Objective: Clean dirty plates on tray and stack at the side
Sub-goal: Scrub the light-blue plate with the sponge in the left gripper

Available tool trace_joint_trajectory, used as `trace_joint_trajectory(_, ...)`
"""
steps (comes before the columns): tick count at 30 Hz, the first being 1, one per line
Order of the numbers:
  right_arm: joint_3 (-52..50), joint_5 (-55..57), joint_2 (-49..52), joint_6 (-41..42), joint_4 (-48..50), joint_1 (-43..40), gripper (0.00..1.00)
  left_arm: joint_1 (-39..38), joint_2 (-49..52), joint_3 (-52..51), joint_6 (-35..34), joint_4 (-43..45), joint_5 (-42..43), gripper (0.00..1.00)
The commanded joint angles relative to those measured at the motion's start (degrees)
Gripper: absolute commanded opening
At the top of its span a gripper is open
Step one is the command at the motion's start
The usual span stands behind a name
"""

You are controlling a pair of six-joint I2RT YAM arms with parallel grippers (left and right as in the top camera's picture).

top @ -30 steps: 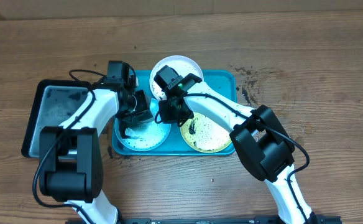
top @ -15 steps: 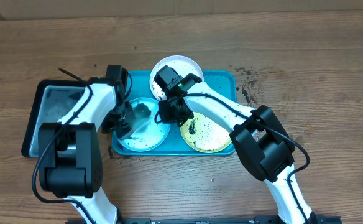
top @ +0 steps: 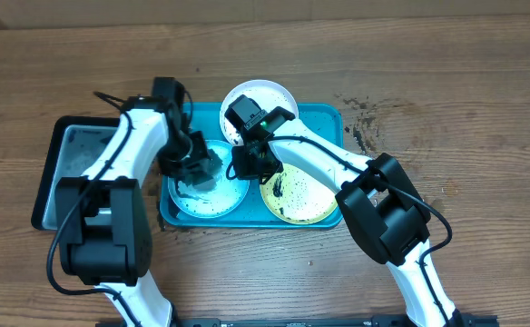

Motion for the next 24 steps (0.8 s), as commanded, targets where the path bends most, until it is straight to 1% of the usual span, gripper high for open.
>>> trace_joint_trajectory(1, 0.79, 1.36, 0.92, 0.22, 0.00, -0.48, 0.08, -3.19, 0.61, -1.33, 3.39, 0.33, 7.54, 0.04)
trace_joint_trajectory(3, 0.79, 1.36, 0.92, 0.22, -0.02, -0.48, 0.08, -4.55, 0.61, -2.89, 3.41, 1.31, 7.48, 0.05)
trace_joint_trajectory(5, 0.79, 1.36, 0.92, 0.22, -0.02, -0.48, 0.08, -5.55, 0.63, -4.59, 2.97, 2.56, 5.68, 0.04)
trace_joint_trajectory(8, 0.79, 1.33, 0.92, 0.22, -0.02, -0.48, 0.08, -6.12, 0.63, -7.19, 0.00, 4.04, -2.91, 0.04)
trace_joint_trajectory(10, 0.79, 1.14, 0.92, 0.20, -0.07, -0.48, 0.08, -6.08, 0.63, -9.35, -3.72, 3.93, -11.13, 0.04)
trace_joint_trajectory(11, 0.79, 1.11, 0.92, 0.22, -0.07, -0.48, 0.08, -6.05, 0.63, -9.70, -4.04, 3.80, -12.31, 0.04)
trace_joint_trajectory(14, 0.79, 1.14, 0.92, 0.22, -0.24, -0.48, 0.08, -6.01, 0.63, -10.84, -5.73, 2.08, -19.78, 0.04)
trace_joint_trajectory(19, 0.79, 1.16, 0.92, 0.20, -0.26, -0.48, 0.08, -6.01, 0.61, -10.73, -12.66, -1.44, -33.86, 0.04)
trace_joint_trajectory(21, 0.79, 1.16, 0.92, 0.20, -0.26, -0.48, 0.08, -6.01, 0.61, -10.14, -14.40, -2.47, -36.96, 0.04)
trace_joint_trajectory(23, 0.79, 1.14, 0.90, 0.20, -0.26, -0.48, 0.07, -6.01, 0.61, -8.96, -14.69, -3.19, -37.48, 0.04)
trace_joint_trajectory(24, 0.83, 1.14, 0.83, 0.20, -0.33, -0.48, 0.05, -6.01, 0.61, -7.96, -14.71, -3.65, -37.16, 0.04)
